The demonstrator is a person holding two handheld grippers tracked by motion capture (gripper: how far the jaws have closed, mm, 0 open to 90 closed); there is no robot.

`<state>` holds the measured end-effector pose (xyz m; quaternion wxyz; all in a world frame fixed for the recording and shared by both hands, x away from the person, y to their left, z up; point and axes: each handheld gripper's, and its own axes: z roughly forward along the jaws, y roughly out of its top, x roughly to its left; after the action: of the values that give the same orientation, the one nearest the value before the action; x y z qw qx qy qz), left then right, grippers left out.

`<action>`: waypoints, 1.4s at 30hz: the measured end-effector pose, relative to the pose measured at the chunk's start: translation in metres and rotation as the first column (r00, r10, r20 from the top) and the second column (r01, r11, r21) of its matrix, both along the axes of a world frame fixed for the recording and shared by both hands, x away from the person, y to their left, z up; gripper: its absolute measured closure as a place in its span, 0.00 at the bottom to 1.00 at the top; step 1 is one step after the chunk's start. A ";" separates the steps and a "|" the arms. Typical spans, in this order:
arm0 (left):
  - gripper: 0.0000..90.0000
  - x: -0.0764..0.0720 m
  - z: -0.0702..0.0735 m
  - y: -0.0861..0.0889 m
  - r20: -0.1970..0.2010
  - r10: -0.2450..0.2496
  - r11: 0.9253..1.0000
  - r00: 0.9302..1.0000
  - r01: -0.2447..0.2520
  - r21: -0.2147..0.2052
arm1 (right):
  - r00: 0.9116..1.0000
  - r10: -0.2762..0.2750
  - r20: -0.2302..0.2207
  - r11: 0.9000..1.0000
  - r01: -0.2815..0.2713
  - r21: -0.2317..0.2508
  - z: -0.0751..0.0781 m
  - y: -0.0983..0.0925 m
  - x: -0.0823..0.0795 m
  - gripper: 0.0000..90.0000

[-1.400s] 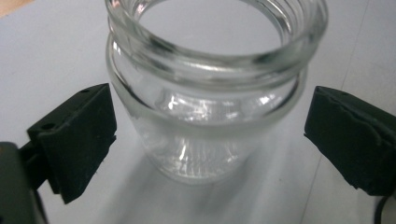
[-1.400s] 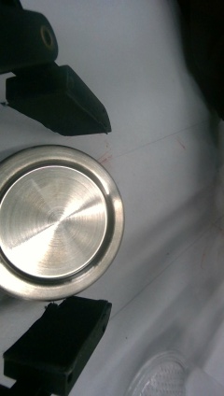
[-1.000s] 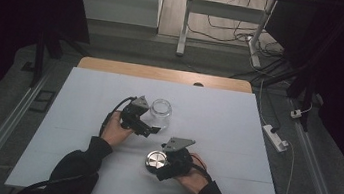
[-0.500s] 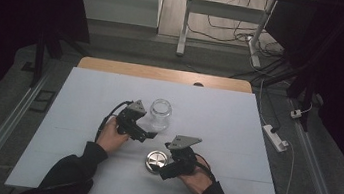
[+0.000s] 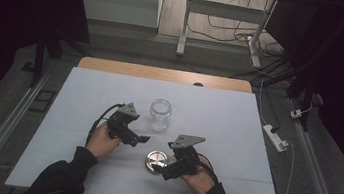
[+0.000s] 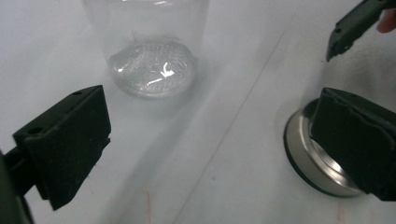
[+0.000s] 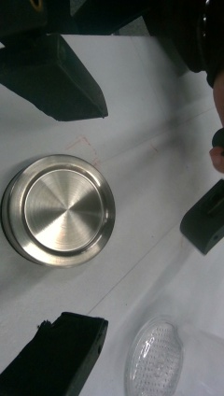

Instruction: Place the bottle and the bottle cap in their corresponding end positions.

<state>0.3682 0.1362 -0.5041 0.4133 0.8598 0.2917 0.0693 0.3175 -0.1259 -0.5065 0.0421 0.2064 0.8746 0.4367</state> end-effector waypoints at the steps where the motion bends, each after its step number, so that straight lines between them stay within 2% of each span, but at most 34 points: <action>1: 0.00 -0.002 0.001 0.002 0.001 -0.002 1.000 1.000 0.002 0.005 | 1.000 0.000 -0.001 1.000 0.000 -0.001 0.000 0.000 0.000 0.01; 6: 0.00 -0.014 0.004 0.007 0.005 0.007 1.000 1.000 -0.008 0.012 | 1.000 -0.004 0.014 1.000 0.004 -0.010 0.003 -0.001 -0.001 0.00; 8: 0.00 -0.019 0.005 0.009 -0.014 0.014 1.000 1.000 -0.014 0.005 | 1.000 -0.011 0.019 1.000 0.011 -0.012 0.004 -0.003 -0.001 0.00; 11: 0.00 -0.026 0.007 0.011 -0.019 0.019 1.000 1.000 -0.019 -0.007 | 1.000 -0.020 0.022 1.000 0.020 -0.015 0.005 -0.006 0.000 0.00; 17: 0.00 -0.041 0.011 0.017 -0.006 0.028 0.999 1.000 -0.028 -0.016 | 0.999 -0.038 0.026 0.999 0.039 -0.009 0.009 -0.013 0.000 0.00; 24: 0.00 -0.056 0.011 0.027 -0.003 0.040 0.999 0.999 -0.040 0.003 | 0.998 -0.041 0.042 0.999 0.042 -0.029 0.010 -0.017 -0.002 0.00; 32: 0.00 -0.072 0.010 0.040 0.004 0.077 0.997 0.997 -0.077 0.011 | 0.997 -0.058 0.057 0.998 0.060 -0.035 0.011 -0.024 -0.004 0.00; 42: 0.00 -0.086 0.011 0.054 -0.001 0.105 0.994 0.994 -0.105 -0.026 | 0.994 -0.084 0.068 0.996 0.086 -0.032 0.013 -0.035 -0.006 0.00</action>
<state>0.2824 0.1903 -0.4932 0.4202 0.8379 0.3373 0.0873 0.3114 -0.1608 -0.4933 0.0934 0.2280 0.8706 0.4259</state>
